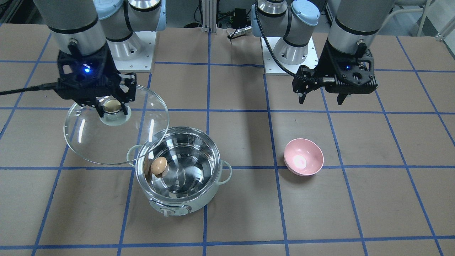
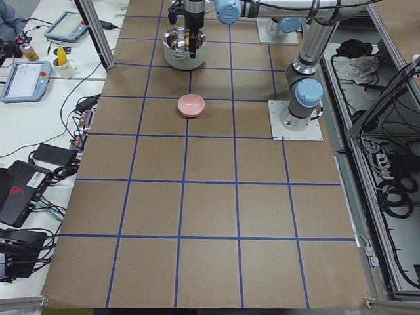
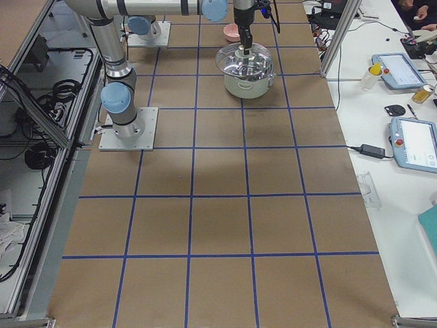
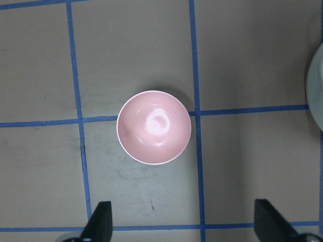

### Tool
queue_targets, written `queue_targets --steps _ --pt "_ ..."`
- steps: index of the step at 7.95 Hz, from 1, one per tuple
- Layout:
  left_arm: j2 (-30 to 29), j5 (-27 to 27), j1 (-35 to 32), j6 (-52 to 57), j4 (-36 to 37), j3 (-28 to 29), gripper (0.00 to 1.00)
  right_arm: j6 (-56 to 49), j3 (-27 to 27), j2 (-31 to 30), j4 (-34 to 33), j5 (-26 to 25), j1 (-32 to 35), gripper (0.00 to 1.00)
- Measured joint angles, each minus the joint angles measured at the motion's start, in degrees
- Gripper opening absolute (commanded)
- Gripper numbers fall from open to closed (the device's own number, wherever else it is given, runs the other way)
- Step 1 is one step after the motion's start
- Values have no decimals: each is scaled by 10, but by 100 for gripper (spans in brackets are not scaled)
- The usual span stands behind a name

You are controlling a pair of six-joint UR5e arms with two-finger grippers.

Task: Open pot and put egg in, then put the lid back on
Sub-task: 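Carry the glass lid back over the pot with the right gripper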

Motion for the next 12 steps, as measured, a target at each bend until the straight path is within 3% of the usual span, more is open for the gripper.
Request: queue_targets --steps 4,12 --pt "22 -26 13 -37 -34 -3 99 43 -4 72 -75 11 76 0" --pt "20 -38 -34 -82 -33 -2 100 22 -11 143 -124 66 91 0"
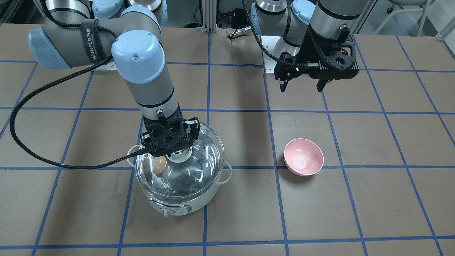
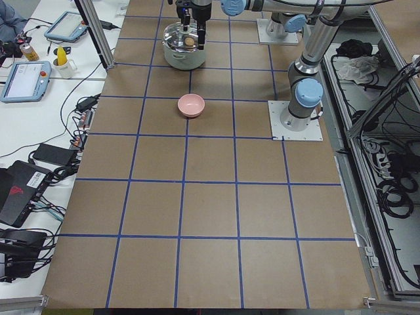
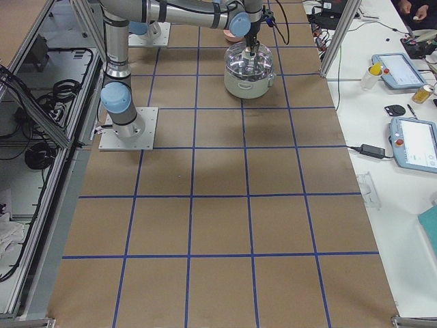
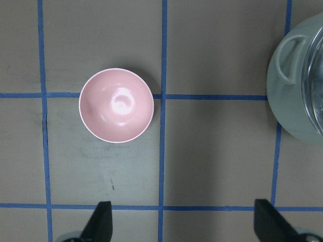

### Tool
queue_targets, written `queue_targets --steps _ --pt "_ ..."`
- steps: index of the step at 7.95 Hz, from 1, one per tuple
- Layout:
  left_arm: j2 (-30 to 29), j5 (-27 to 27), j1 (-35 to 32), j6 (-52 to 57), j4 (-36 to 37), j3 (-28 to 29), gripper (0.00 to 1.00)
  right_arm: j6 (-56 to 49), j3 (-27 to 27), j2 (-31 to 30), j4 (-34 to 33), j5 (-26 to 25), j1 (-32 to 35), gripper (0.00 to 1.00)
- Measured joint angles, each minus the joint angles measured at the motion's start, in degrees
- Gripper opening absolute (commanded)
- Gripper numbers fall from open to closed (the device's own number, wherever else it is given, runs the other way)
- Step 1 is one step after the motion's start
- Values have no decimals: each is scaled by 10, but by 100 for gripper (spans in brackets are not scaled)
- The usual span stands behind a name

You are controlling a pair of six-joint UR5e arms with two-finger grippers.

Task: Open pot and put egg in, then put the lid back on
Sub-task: 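Carry the glass lid back over the pot with the right gripper, then lower the glass lid onto the pot rim with the right gripper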

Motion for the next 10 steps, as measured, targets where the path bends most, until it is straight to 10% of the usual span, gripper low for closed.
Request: queue_targets --steps 10 --pt "6 4 0 12 18 2 100 -11 -1 13 17 -16 0 0"
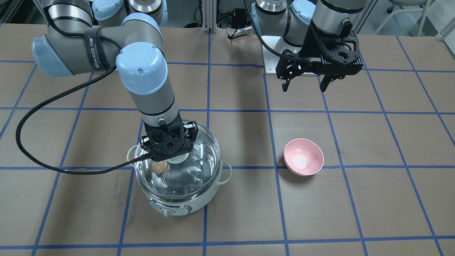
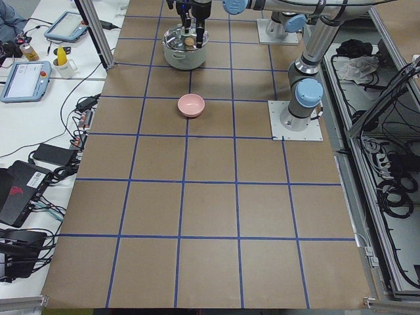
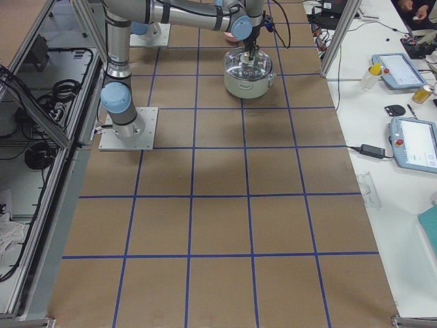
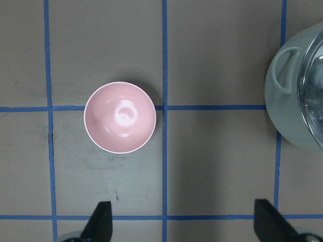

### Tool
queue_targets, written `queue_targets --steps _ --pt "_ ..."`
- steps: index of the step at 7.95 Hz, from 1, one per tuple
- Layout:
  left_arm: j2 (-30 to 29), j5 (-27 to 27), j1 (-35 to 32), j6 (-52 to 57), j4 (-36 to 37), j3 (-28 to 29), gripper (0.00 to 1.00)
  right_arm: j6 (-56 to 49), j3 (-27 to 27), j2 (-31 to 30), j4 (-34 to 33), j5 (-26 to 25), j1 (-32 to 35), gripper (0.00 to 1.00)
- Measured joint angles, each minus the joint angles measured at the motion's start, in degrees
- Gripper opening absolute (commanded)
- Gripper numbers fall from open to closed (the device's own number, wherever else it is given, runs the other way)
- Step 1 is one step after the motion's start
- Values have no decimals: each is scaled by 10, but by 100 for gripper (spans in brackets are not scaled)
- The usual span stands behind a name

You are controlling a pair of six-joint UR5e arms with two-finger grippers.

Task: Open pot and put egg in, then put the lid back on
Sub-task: 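Lower the glass lid onto the pot rim with the right gripper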

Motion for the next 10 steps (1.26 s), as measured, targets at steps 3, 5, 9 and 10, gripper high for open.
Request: queue_targets --steps 3,5,9,10 --pt "7 0 2 -2 -3 1 100 -2 -2 5 -12 9 0 0" --pt "12 -1 2 -3 -4 -2 100 -4 -1 8 -18 11 0 0" --pt "15 -3 2 -3 -3 -2 100 -8 0 9 -28 11 0 0" --pt "16 -2 2 -3 -3 -2 100 -10 -1 9 -29 11 0 0"
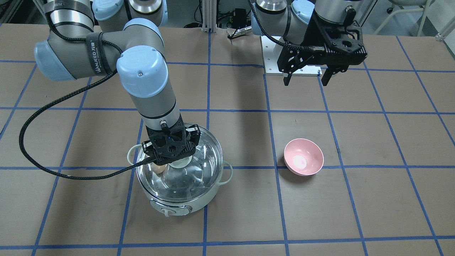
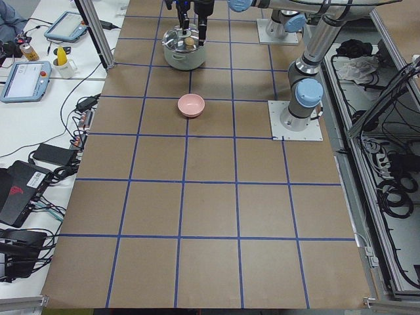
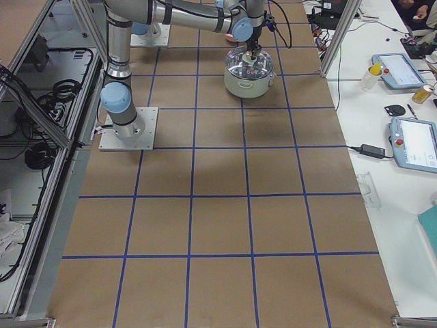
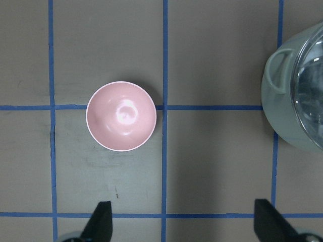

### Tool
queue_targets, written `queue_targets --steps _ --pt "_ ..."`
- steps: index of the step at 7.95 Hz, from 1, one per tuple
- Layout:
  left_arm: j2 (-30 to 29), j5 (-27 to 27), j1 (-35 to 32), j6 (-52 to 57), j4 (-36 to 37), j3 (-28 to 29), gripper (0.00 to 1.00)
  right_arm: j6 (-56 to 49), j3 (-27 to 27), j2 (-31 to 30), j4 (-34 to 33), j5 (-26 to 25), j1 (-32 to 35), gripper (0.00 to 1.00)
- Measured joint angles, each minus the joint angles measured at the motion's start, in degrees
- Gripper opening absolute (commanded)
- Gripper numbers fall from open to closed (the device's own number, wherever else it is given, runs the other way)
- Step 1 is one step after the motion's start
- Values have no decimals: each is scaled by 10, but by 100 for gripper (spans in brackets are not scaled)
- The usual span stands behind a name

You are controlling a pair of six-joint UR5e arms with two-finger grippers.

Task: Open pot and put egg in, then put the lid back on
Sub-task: 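Lower the glass lid onto the pot rim with the right gripper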

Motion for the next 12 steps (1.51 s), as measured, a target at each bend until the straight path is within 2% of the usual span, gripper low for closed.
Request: queue_targets --steps 12 --pt "-4 -2 4 0 6 -1 100 -12 9 -6 -15 -8 0 0"
